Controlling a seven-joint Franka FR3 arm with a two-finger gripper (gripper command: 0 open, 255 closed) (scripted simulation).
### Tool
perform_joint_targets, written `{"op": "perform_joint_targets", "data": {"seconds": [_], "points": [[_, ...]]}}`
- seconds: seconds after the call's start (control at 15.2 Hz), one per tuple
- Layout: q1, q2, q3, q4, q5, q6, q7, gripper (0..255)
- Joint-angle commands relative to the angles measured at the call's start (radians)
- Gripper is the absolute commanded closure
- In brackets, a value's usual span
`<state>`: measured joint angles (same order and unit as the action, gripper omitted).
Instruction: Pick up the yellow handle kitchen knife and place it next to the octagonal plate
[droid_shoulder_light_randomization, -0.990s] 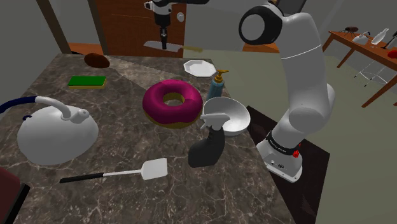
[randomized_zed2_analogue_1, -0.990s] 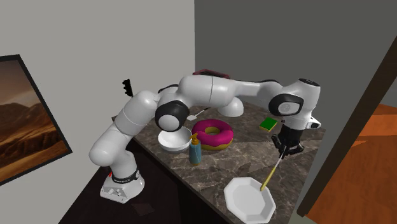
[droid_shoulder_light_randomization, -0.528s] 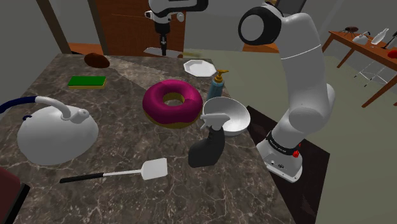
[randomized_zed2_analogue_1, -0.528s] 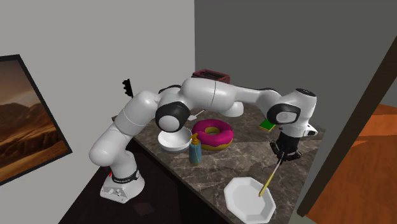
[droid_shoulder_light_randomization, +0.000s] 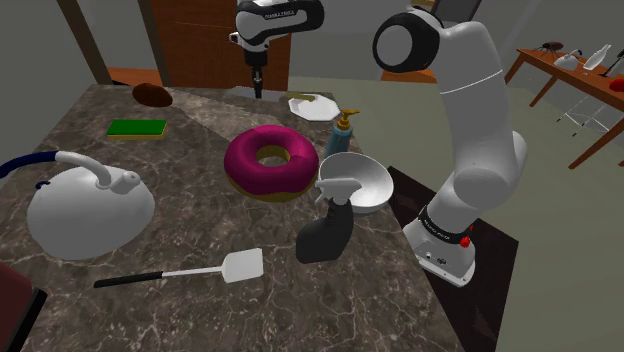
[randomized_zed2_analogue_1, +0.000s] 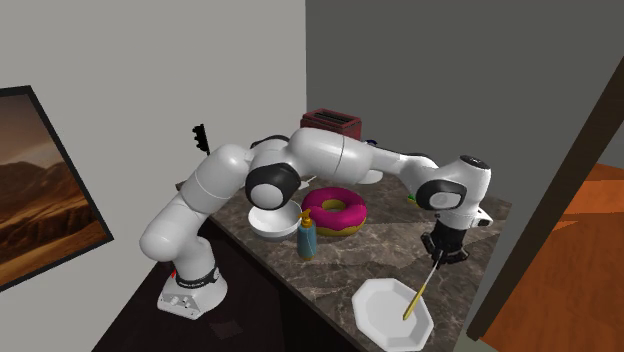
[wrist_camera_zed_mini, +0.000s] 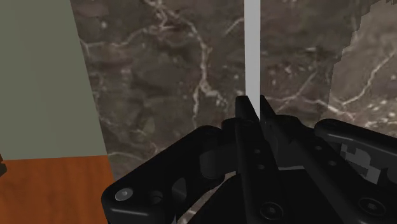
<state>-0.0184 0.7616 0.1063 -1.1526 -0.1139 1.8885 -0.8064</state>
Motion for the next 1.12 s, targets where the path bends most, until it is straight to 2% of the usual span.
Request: {"op": "perform_joint_targets", "data": {"seconds": [0.0,0.46,0.53,0.86,1.06], "points": [[0.0,0.003,0.0,-0.011,-0.001,0.014,0.001,255],[0.0,0.003,0.0,-0.01,-0.001,0.014,0.001,255],[0.0,0.003,0.0,-0.01,-0.001,0.014,0.001,0],[0.0,0.003,0.0,-0.01,-0.001,0.014,0.001,0],[0.005,-0.013,0.002,0.064,0.002,-0.076,-0.002,0]]}}
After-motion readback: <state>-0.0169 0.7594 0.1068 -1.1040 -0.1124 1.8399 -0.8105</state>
